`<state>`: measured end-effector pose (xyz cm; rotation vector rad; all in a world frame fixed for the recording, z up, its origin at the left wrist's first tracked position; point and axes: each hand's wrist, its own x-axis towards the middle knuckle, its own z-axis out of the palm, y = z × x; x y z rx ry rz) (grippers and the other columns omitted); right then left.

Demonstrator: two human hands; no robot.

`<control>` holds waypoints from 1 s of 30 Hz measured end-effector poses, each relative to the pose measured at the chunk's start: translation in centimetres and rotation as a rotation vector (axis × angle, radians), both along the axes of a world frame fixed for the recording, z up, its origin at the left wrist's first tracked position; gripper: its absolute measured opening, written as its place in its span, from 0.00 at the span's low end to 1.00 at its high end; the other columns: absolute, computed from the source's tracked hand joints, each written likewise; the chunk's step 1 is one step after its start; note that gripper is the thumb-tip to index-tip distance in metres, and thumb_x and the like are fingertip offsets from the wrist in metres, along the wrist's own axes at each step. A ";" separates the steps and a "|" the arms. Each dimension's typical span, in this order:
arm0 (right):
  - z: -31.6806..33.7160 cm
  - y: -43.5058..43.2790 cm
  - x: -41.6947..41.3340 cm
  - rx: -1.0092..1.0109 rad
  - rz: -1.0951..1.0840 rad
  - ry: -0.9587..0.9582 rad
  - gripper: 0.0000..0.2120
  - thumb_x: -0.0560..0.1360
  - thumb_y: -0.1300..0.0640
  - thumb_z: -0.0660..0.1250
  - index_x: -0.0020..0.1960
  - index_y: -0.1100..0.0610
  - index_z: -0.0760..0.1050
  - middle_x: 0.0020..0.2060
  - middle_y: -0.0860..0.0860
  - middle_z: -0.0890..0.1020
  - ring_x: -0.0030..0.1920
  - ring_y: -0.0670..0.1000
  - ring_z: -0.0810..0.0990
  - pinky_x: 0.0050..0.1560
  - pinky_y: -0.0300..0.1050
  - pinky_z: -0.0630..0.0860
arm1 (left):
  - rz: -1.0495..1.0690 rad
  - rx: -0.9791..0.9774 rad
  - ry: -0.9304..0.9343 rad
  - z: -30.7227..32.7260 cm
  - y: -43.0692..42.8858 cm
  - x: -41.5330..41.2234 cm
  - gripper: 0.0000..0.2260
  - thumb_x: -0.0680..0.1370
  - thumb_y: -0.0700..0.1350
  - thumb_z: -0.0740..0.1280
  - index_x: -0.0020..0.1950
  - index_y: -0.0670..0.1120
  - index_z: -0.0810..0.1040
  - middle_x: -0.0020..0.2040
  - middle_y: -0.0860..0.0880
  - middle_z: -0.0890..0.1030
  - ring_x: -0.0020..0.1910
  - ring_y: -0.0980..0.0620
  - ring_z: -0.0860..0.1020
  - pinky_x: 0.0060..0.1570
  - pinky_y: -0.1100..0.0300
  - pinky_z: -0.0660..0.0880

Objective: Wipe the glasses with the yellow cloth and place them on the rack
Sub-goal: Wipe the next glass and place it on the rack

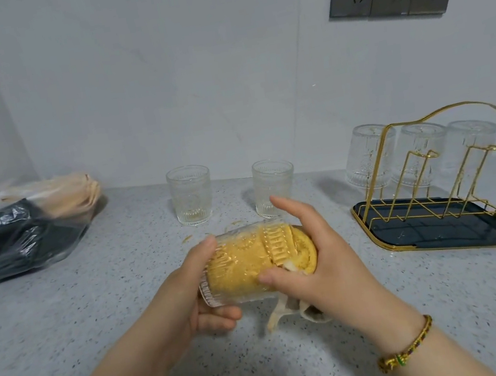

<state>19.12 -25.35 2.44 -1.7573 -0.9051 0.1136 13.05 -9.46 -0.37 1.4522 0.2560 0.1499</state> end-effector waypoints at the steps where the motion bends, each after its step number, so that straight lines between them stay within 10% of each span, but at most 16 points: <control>1: 0.1 0.1 -0.1 0.008 0.002 -0.005 0.32 0.64 0.58 0.74 0.55 0.32 0.62 0.41 0.46 0.76 0.35 0.40 0.76 0.38 0.36 0.76 | -0.009 -0.017 0.016 0.1 -0.1 0.0 0.25 0.63 0.62 0.60 0.49 0.45 0.76 0.28 0.45 0.80 0.24 0.51 0.78 0.23 0.63 0.77; 4: -0.6 0.3 0.7 0.126 -0.065 0.167 0.30 0.65 0.55 0.74 0.59 0.37 0.63 0.51 0.42 0.74 0.44 0.33 0.75 0.46 0.29 0.73 | -0.034 -0.001 -0.041 -0.1 0.1 0.1 0.19 0.64 0.59 0.67 0.51 0.51 0.76 0.43 0.48 0.84 0.39 0.51 0.83 0.36 0.59 0.81; 7: -1.2 0.3 1.4 0.177 -0.109 0.411 0.29 0.63 0.51 0.74 0.61 0.42 0.66 0.60 0.53 0.75 0.56 0.51 0.77 0.60 0.49 0.73 | -0.093 0.107 -0.086 0.1 0.5 -0.2 0.29 0.57 0.54 0.75 0.57 0.54 0.73 0.48 0.54 0.84 0.46 0.55 0.83 0.39 0.62 0.79; 15: -0.6 0.7 -0.3 0.036 -0.002 0.046 0.35 0.64 0.57 0.74 0.57 0.30 0.59 0.41 0.45 0.75 0.35 0.39 0.76 0.37 0.32 0.73 | -0.014 0.024 -0.021 0.5 0.6 -0.3 0.20 0.64 0.59 0.67 0.46 0.46 0.76 0.28 0.47 0.81 0.24 0.51 0.78 0.22 0.63 0.76; 19: -0.5 0.5 0.0 0.134 -0.024 0.161 0.33 0.65 0.56 0.74 0.60 0.34 0.61 0.48 0.40 0.74 0.43 0.36 0.76 0.41 0.28 0.73 | -0.124 0.086 -0.016 0.2 0.8 -0.4 0.25 0.59 0.57 0.73 0.55 0.52 0.76 0.45 0.51 0.85 0.43 0.51 0.84 0.38 0.60 0.80; 23: -0.9 0.3 0.8 0.235 -0.018 0.518 0.40 0.52 0.49 0.74 0.63 0.44 0.67 0.57 0.55 0.77 0.55 0.55 0.78 0.60 0.52 0.74 | -0.033 0.210 -0.153 0.6 1.0 -0.6 0.35 0.51 0.54 0.72 0.58 0.57 0.71 0.48 0.57 0.82 0.44 0.61 0.82 0.38 0.68 0.77; 27: -0.8 0.9 0.2 0.141 0.008 0.288 0.36 0.60 0.53 0.76 0.60 0.35 0.62 0.53 0.42 0.74 0.48 0.36 0.76 0.48 0.28 0.74 | 0.045 0.128 -0.110 0.6 0.9 -0.4 0.24 0.57 0.50 0.73 0.52 0.50 0.77 0.40 0.51 0.85 0.36 0.55 0.83 0.32 0.63 0.78; 30: -0.8 0.8 -0.5 0.014 0.018 -0.012 0.37 0.65 0.59 0.74 0.58 0.31 0.57 0.42 0.42 0.75 0.38 0.38 0.76 0.38 0.31 0.74 | 0.021 0.028 -0.036 0.8 0.5 -0.4 0.19 0.61 0.55 0.73 0.46 0.47 0.78 0.34 0.46 0.84 0.28 0.49 0.82 0.24 0.62 0.77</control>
